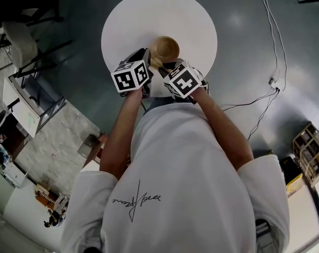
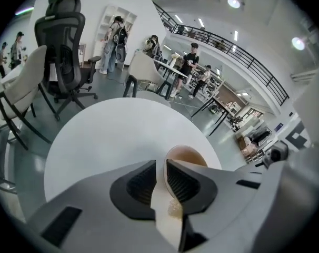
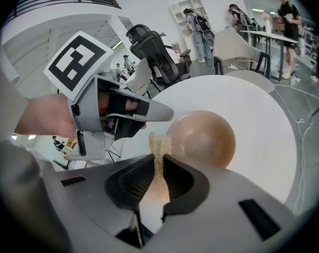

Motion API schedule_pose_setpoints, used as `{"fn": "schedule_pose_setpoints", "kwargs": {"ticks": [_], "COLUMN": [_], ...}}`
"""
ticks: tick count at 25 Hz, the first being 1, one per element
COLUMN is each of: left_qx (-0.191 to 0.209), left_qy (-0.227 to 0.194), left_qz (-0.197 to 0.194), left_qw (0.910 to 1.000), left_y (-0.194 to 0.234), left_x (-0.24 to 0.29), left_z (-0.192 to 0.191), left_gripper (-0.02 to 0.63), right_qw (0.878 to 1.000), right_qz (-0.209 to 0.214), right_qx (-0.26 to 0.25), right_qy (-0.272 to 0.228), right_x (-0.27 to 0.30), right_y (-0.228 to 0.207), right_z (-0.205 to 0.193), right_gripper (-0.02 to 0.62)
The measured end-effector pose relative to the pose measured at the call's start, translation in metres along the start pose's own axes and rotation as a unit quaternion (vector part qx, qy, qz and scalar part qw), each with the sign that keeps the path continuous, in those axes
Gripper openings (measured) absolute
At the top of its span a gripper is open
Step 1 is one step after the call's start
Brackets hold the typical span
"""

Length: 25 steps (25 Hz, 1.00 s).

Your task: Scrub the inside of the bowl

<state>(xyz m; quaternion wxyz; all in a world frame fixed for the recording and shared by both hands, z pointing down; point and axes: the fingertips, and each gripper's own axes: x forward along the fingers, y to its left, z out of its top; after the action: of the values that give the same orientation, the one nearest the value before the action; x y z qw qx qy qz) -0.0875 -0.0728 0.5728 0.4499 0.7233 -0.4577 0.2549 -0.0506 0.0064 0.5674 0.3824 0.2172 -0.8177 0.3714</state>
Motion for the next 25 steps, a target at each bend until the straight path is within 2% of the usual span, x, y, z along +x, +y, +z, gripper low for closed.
{"fn": "schedule_pose_setpoints", "kwargs": {"ticks": [3,10,16,20,25], "left_qx": [0.011,-0.006,-0.059,-0.053,-0.046], "left_qy": [-0.01,-0.021,-0.033,-0.038,-0.032], "left_qz": [-0.001,0.001,-0.019,-0.035,-0.044], "left_qw": [0.9999,0.9998,0.9975,0.9972,0.9974], "left_y": [-0.001,0.011,0.016,0.007,0.005], "left_x": [-0.007,-0.021,-0.041,-0.05,-0.06], "left_z": [0.006,0.003,-0.001,-0.005,-0.016], "left_gripper": [0.051,0.051,0.051,0.051,0.048], "right_qw": [1.0,1.0,0.999,0.998,0.995], "right_qz": [0.0,-0.005,0.008,0.011,-0.008], "right_qx": [0.001,0.021,0.019,0.036,0.049], "right_qy": [-0.004,-0.021,-0.034,-0.058,-0.087], "right_x": [-0.002,-0.01,-0.021,-0.033,-0.053], "right_y": [0.0,-0.005,-0.001,0.001,-0.002], "right_z": [0.0,0.005,0.007,0.007,0.007], "right_gripper": [0.061,0.061,0.061,0.061,0.061]}}
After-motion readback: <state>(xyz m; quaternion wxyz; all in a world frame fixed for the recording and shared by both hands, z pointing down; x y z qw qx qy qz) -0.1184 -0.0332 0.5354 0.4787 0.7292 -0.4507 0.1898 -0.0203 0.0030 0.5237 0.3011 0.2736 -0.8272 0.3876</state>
